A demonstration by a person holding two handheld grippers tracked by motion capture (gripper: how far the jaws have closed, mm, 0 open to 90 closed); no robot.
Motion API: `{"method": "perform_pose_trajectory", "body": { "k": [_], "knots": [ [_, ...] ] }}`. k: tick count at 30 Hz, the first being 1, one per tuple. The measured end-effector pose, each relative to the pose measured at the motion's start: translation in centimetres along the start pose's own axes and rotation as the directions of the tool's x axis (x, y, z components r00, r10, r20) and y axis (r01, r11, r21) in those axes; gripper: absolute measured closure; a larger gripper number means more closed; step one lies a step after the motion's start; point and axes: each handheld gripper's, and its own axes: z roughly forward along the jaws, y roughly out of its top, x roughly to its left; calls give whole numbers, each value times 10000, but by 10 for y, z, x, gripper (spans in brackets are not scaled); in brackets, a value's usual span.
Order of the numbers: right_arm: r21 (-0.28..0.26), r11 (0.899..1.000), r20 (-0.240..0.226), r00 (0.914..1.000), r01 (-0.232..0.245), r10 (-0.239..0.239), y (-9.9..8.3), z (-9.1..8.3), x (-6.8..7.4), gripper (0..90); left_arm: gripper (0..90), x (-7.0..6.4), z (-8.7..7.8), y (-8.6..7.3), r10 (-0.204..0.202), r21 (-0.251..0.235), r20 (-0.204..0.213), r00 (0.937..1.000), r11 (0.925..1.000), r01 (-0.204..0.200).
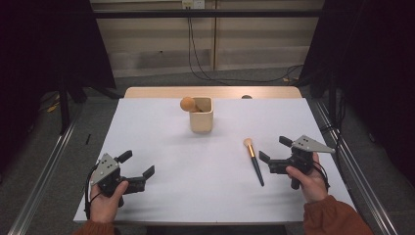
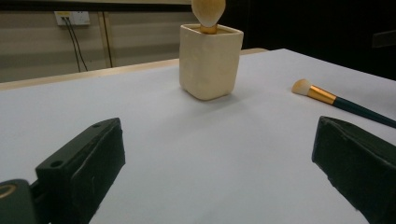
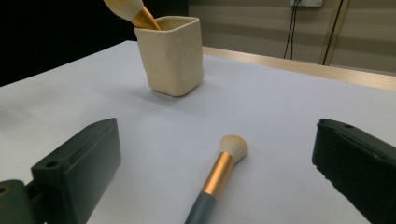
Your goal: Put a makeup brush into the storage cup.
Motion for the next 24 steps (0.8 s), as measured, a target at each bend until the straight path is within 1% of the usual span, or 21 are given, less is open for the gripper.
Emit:
{"method": "perform_pose_trajectory", "body": {
  "k": [2,4,5,7,14,18,21,22,23,24],
  "knots": [
    [108,9999,-20,10000,5,-5,2,4,-1,9,26,0,0,0,40,17,-48,10000,10000,-40],
    [162,9999,-88,9999,-56,57,4,7,-2,9,26,0,1,0,13,48,-38,10000,10000,-13],
    [179,9998,-98,10000,-17,19,5,9,-2,8,26,1,1,0,82,81,-32,10000,9999,-82],
    [249,9997,-145,9999,-27,31,7,11,-3,9,27,0,1,0,75,102,-18,10000,9999,-75],
    [510,9987,-92,10000,-24,28,12,20,-6,11,27,0,1,0,69,139,24,10000,9999,-70],
    [781,9969,-115,9999,-74,83,16,26,-6,13,26,0,1,-1,76,146,39,10000,9999,-77],
    [1031,9944,-190,9995,-216,236,16,31,-7,13,26,0,0,-1,102,161,18,9999,9998,-103],
    [1121,9935,-191,9995,-212,235,16,33,-7,14,26,0,0,-1,57,154,6,10000,9999,-57],
    [1267,9917,-152,9996,-216,238,15,34,-7,20,26,0,0,-1,49,154,12,10000,9999,-49],
    [1570,9875,-193,9997,-144,176,16,35,-8,24,26,0,0,-1,85,156,20,10000,9998,-85]
  ]
}}
